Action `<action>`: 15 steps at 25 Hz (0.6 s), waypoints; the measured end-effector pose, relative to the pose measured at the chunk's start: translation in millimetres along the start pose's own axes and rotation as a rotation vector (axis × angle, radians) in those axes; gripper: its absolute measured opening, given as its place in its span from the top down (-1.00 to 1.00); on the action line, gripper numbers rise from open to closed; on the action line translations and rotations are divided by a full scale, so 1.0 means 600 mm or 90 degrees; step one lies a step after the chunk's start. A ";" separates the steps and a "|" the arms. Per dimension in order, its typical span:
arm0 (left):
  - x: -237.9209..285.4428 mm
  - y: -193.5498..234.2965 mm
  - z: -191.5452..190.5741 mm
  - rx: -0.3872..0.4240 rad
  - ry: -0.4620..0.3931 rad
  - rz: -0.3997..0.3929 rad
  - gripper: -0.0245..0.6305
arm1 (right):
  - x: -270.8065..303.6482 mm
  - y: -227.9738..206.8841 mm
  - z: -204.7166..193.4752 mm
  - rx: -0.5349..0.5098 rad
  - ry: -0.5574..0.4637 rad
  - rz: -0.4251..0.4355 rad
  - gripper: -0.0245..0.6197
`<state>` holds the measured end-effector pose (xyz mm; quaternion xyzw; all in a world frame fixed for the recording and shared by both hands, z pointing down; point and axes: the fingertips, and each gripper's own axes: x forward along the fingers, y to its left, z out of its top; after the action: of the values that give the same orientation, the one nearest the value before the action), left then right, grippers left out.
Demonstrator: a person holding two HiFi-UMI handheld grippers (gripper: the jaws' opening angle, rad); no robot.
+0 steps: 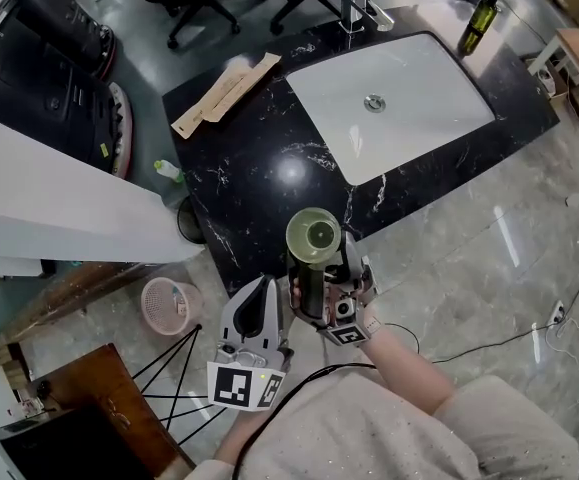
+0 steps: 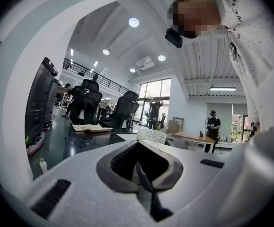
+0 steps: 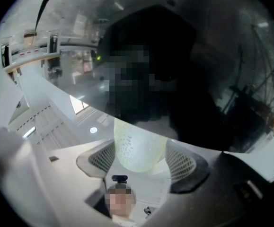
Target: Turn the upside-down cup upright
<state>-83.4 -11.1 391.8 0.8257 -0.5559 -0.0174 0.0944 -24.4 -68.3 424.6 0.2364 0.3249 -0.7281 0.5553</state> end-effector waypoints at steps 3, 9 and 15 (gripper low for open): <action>0.001 0.000 0.001 -0.003 0.002 0.000 0.91 | 0.000 0.002 0.000 0.007 0.002 0.006 -0.09; 0.006 0.001 -0.001 -0.006 0.006 0.001 0.91 | -0.007 0.009 0.007 0.022 -0.008 0.020 -0.09; 0.011 -0.005 -0.008 -0.017 0.008 -0.002 0.91 | -0.015 0.006 0.007 0.017 -0.007 0.002 -0.09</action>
<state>-77.4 -15.4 396.5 0.8254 -0.5536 -0.0195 0.1091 -18.2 -66.1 433.1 0.2403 0.3120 -0.7327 0.5550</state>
